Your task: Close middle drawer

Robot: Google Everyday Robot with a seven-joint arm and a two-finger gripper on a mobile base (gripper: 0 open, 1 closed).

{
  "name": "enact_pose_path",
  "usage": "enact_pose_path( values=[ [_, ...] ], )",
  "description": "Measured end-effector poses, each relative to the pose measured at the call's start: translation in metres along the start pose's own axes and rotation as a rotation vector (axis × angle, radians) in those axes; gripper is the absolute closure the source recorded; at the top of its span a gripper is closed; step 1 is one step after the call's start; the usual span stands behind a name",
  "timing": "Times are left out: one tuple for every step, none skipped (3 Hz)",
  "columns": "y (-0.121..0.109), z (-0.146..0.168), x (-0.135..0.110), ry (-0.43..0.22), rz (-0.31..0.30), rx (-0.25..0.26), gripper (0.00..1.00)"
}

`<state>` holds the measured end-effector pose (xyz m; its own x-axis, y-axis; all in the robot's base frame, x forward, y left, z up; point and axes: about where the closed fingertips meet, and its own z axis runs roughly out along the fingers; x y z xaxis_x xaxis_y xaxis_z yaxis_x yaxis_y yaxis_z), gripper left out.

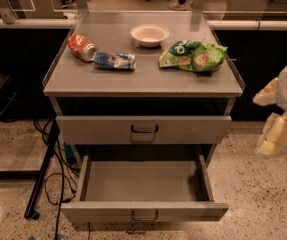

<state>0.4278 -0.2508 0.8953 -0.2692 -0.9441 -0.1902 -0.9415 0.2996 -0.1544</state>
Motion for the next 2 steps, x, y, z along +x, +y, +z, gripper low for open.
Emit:
enact_pose_path(
  values=[
    [0.01,0.023,-0.004,-0.089,0.0,-0.045,0.51],
    [0.042,0.046,-0.036,-0.171,-0.06,-0.144,0.74]
  ],
)
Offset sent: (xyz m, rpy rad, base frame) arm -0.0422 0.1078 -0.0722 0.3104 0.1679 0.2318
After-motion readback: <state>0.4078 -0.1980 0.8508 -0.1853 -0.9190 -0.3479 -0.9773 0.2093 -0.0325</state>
